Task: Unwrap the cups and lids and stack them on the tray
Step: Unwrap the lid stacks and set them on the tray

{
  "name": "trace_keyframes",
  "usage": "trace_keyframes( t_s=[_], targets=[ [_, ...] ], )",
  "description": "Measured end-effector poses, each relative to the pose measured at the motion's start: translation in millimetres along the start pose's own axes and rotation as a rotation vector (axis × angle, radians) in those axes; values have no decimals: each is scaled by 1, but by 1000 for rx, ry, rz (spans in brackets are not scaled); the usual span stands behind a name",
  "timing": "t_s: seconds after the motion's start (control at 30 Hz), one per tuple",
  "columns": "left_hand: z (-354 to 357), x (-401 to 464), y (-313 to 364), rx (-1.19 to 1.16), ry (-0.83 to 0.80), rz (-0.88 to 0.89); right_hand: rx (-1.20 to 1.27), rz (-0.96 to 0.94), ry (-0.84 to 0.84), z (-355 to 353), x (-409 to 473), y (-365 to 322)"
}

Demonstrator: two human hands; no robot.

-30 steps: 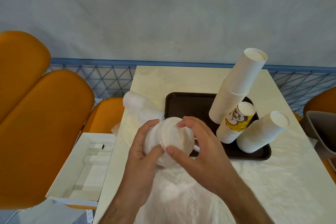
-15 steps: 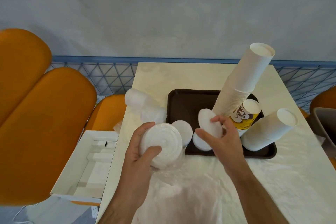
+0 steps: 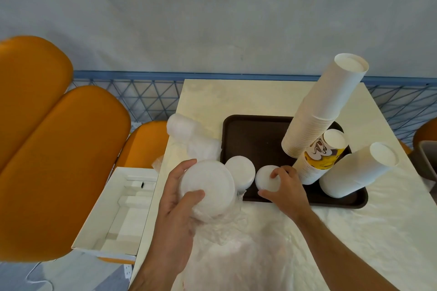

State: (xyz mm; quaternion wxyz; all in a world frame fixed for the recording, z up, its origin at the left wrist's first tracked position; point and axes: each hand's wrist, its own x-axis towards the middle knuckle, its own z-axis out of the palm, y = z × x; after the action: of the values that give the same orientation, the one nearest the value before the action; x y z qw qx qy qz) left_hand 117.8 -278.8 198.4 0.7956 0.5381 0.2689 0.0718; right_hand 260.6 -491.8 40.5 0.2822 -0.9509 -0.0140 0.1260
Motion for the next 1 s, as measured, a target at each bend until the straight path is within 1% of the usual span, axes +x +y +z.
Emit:
trace_keyframes(
  t_s=[0.23,0.57,0.67,0.73,0.8,0.9,1.0],
  targets=[
    [-1,-1,1,9,29,3,-43,10,-44,5,5,5],
    [1,-2,2,1,15,-14,-78,39,-61,2,0,4],
    [2,-2,0,30,26,-12,-56,36,-18,-11,-8,-10],
    [3,-1,-2,63,39,-4,21,-17,32,-27,-18,-29],
    [4,-1,-5,119,46,15,197,-63,38,-48,-33,-57],
    [7,-3,-9,232,34,82,445,-184,-45,-80,-65,-102],
    [12,-5,-9,348,-7,173,489,-282,-106,-97,-90,-127]
  ],
)
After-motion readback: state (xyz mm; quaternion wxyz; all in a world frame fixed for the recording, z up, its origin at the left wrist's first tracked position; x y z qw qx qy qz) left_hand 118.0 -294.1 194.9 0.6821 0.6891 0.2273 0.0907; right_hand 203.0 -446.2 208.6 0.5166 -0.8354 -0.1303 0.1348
